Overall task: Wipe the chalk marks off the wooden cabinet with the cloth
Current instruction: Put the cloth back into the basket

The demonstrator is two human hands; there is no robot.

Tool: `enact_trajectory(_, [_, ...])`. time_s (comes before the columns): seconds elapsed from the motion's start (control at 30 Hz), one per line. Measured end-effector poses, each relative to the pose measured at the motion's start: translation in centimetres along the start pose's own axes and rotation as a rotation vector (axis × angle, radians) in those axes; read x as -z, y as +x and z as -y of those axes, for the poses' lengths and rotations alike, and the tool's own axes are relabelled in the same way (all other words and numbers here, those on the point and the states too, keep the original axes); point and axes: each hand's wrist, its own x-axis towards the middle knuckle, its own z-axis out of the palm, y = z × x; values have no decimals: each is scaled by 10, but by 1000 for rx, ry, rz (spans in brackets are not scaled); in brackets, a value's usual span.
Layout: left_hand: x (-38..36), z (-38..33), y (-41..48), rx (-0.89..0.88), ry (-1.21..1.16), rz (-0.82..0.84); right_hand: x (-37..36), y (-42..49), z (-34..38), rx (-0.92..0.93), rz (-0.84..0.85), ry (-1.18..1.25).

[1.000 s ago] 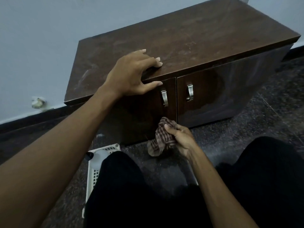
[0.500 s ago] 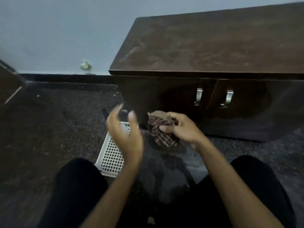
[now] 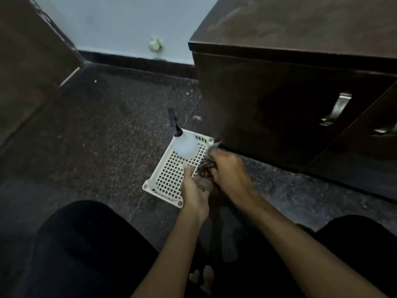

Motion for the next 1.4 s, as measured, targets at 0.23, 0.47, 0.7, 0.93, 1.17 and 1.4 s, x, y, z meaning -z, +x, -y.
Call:
enact_trajectory(0.23, [25,-24,30,-187,60,-118,-42,-13,25,345,214,229])
enact_trajectory(0.47, [56,-34,58,-71,-37,-174,-67,4,9,-352,345,587])
enact_trajectory(0.7, [71,-44,89,-77,-34,-154,-102,25,11,-556,325,789])
enact_trajectory(0.93, [83,-59,121,-111,309,-232,-133,37,19,-594,145,537])
enact_trajectory(1.17, [88,-65,140,-155,600,-276,-145,23,16,-385,99,284])
enact_trajectory(1.4, [105,-49,114,-657,1320,-321,-148,23,13,-155,185,67])
